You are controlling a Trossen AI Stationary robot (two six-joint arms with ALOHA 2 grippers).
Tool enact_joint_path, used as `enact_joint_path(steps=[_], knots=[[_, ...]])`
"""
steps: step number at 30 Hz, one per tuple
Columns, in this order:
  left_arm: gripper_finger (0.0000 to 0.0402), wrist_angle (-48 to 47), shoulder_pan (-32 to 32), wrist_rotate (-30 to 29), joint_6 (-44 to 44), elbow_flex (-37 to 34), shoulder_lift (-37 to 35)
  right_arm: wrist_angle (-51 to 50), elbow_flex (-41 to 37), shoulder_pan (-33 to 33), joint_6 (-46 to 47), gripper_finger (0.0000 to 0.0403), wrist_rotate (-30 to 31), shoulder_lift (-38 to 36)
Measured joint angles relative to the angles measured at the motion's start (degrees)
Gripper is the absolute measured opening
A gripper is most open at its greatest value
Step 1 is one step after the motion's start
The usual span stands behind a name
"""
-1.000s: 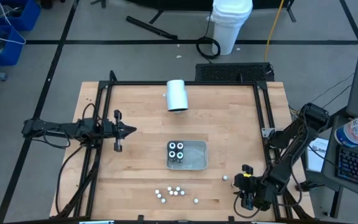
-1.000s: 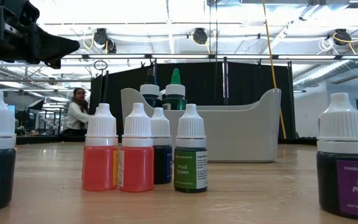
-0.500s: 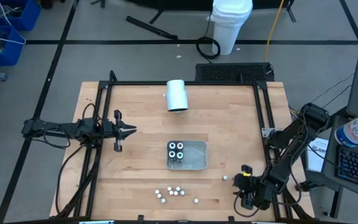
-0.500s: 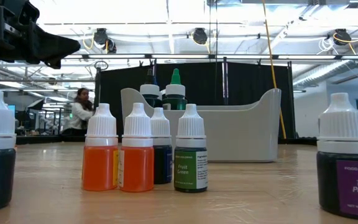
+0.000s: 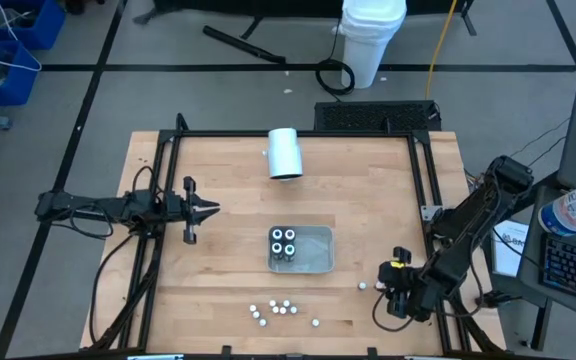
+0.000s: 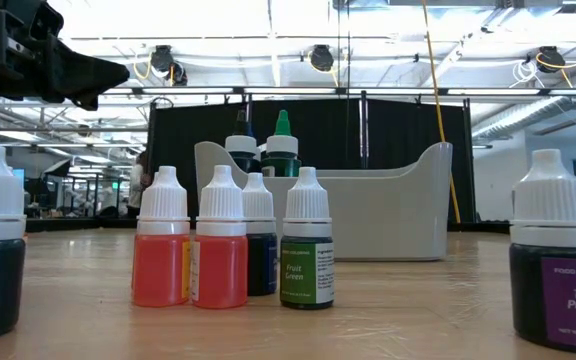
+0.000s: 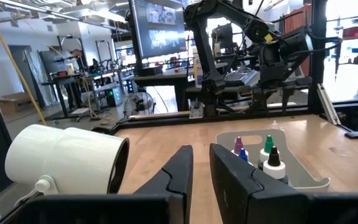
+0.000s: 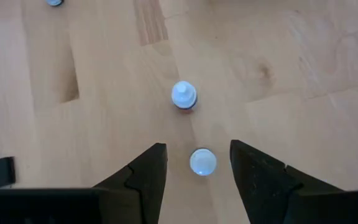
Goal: Pick & Place food coloring
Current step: Put the small purple food coloring bottle into the gray bin
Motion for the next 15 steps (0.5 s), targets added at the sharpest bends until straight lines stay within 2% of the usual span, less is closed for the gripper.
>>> enact_joint_path(steps=[11,15], knots=[[0.0063,-0.92,0.00,0.00,-0.48,0.00,0.02,2.25,-0.47,-0.38,1.65,0.0169,-0.43,0.42],[0.0063,-0.90,0.00,0.00,-1.76,0.00,0.02,3.89,-2.37,-0.38,2.29,0.0169,-2.37,0.44]])
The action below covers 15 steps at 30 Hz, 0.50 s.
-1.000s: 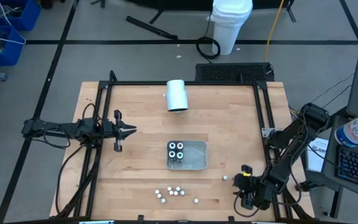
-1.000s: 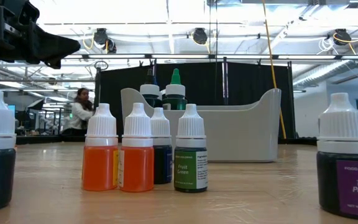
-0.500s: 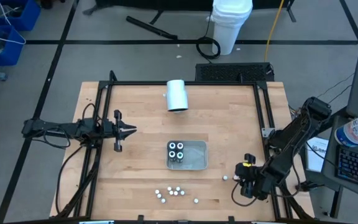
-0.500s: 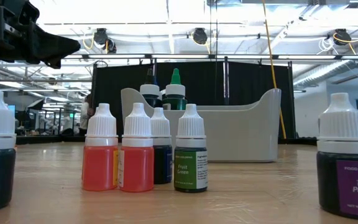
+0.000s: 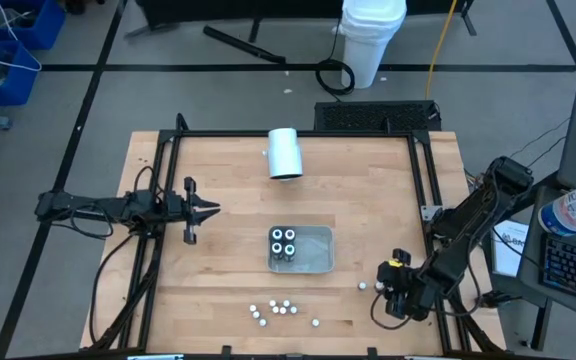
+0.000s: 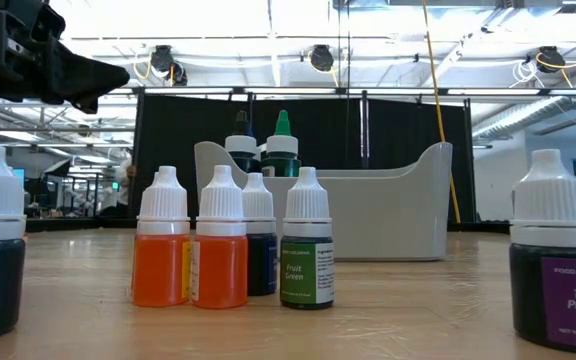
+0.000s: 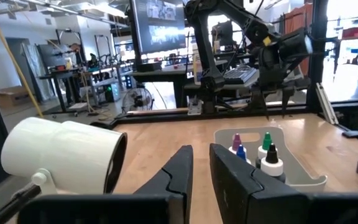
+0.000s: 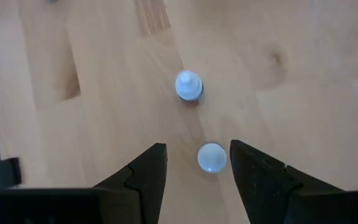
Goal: Pick & Place food coloring
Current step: Put the small purple food coloring bottle into the gray bin
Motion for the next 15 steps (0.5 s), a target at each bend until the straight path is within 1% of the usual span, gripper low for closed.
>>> enact_joint_path(steps=[3,7,15], knots=[[0.0063,0.02,0.00,0.00,-0.05,0.00,-0.01,2.44,-2.15,0.01,0.37,0.0169,-1.05,0.00],[0.0063,0.02,0.00,0.00,-0.05,0.00,0.00,5.33,-4.44,0.02,0.37,0.0169,-1.03,0.00],[0.0063,0.08,0.00,0.00,-0.03,0.00,-0.02,6.46,-5.56,0.02,0.38,0.0169,-1.04,0.00]])
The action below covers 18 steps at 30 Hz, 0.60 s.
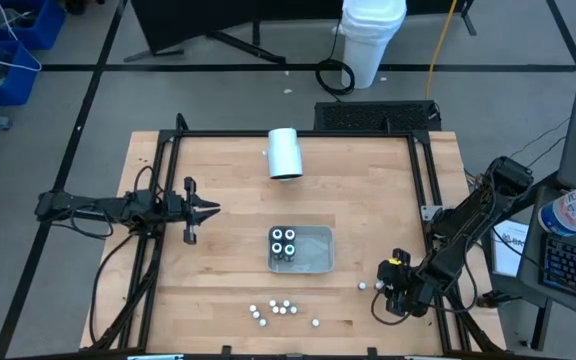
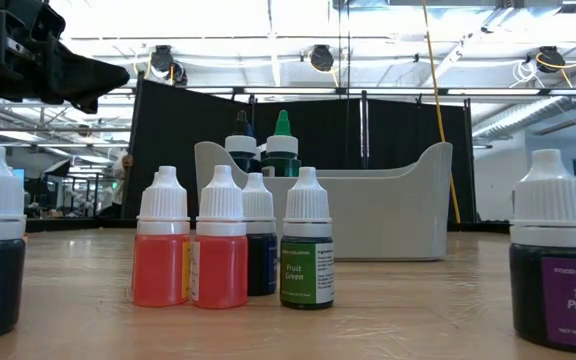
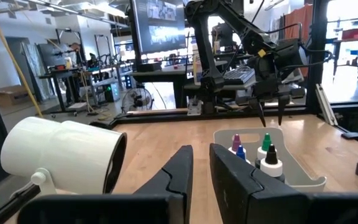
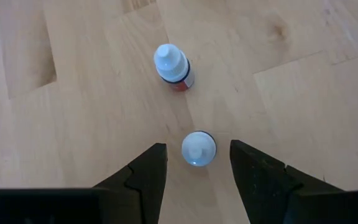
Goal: Pick & Place food coloring
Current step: Put the small purple food coloring bottle into the gray bin
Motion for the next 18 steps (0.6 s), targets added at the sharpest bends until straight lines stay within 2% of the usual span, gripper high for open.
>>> enact_joint_path(steps=[6,18], knots=[[0.0063,0.01,0.00,0.00,0.00,0.00,0.02,0.39,0.00,0.00,0.00,0.0155,0.04,0.00],[0.0063,-0.11,0.00,0.00,0.04,0.00,0.02,0.39,0.00,0.00,-0.87,0.0056,0.22,-0.04]])
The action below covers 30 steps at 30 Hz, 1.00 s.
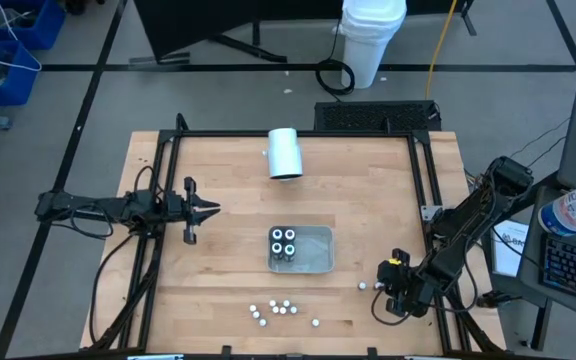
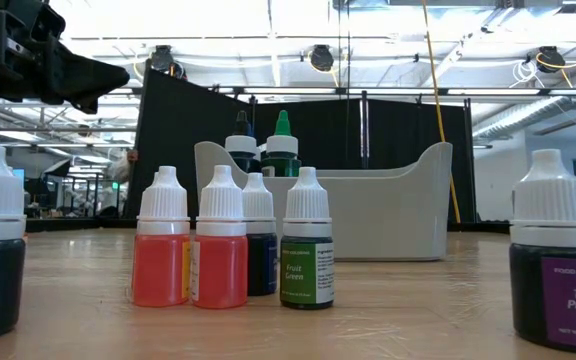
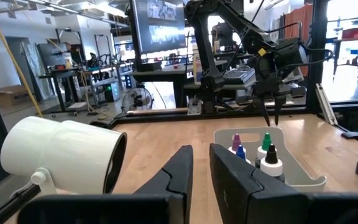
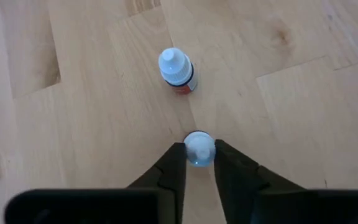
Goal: Pick & Place food coloring
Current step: Put the small purple food coloring bottle into the gray bin
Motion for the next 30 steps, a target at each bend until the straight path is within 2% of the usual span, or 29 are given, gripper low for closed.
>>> enact_joint_path(steps=[3,10,15,20,23,30], knots=[[0.0063,-0.03,0.00,0.00,-0.01,0.00,-0.01,0.16,0.00,0.00,-0.54,0.0041,0.00,0.00],[0.0063,-0.07,0.00,0.00,-0.08,0.00,-0.02,-0.33,1.73,-0.02,-0.85,0.0045,-1.95,-0.01],[0.0063,-0.12,0.00,0.00,-0.24,0.00,-0.01,-1.17,5.46,-0.02,-4.46,0.0044,-1.95,-0.07],[0.0063,-0.14,0.00,0.01,-0.24,0.00,-0.01,-6.23,12.79,-1.08,-11.88,0.0044,-1.22,-0.07],[0.0063,-0.14,0.00,0.00,-0.24,0.00,0.00,-10.59,18.33,-2.93,-17.57,0.0044,1.74,-0.07],[0.0063,-0.16,0.00,0.00,-0.24,0.00,0.00,-13.56,29.39,-11.20,-33.12,0.0044,6.18,-0.11]])
